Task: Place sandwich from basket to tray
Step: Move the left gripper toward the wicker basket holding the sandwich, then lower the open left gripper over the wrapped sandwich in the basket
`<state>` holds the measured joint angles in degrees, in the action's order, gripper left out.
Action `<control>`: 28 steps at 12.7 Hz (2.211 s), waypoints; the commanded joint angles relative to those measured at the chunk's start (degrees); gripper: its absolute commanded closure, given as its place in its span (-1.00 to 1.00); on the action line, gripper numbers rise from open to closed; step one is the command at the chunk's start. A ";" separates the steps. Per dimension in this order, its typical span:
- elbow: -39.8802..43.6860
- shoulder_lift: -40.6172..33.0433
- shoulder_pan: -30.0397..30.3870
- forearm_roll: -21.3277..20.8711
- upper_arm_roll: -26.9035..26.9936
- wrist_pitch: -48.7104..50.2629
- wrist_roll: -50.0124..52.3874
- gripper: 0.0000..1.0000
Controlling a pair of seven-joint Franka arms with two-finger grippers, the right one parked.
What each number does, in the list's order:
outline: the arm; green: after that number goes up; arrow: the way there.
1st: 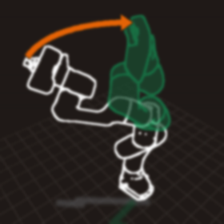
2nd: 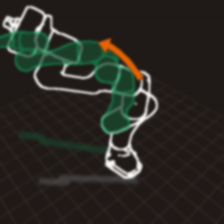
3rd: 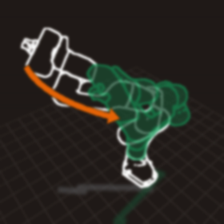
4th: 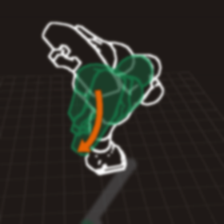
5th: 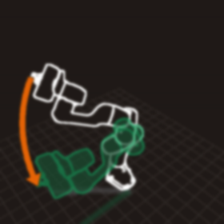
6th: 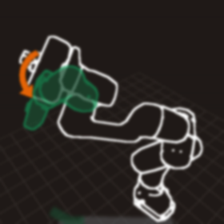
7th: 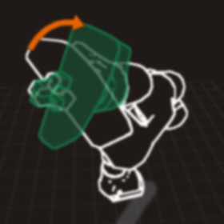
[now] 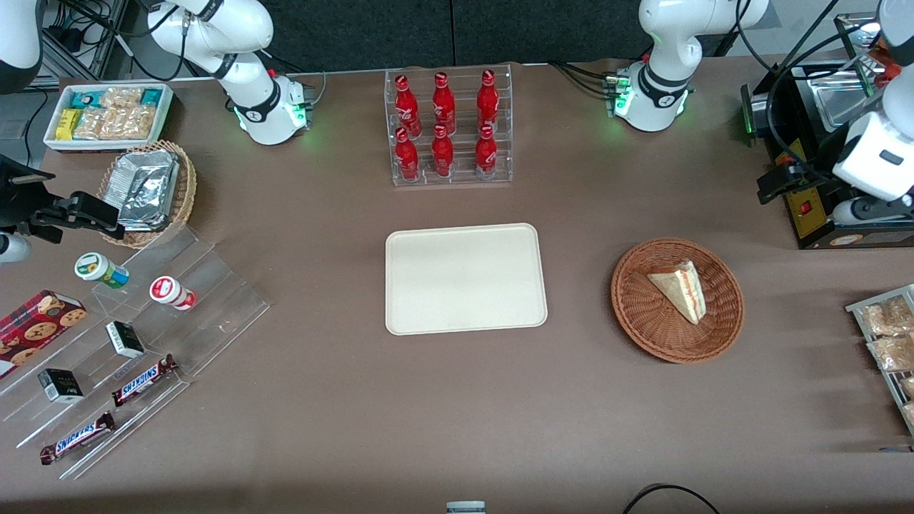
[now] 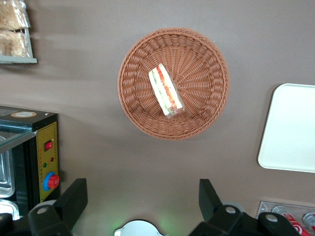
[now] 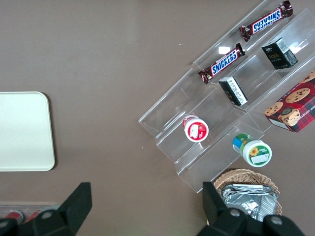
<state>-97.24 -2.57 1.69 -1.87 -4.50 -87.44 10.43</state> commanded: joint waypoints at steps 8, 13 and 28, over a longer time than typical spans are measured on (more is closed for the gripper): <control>-22.79 -0.06 -0.11 0.72 0.64 -30.12 9.32 -1.00; -27.99 2.04 -0.11 0.81 0.72 -39.11 18.19 -1.00; -29.32 14.34 -2.22 2.22 0.72 -48.26 28.24 -1.00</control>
<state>-125.68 10.94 -0.30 -0.33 -4.07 -133.69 37.93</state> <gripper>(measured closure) 0.000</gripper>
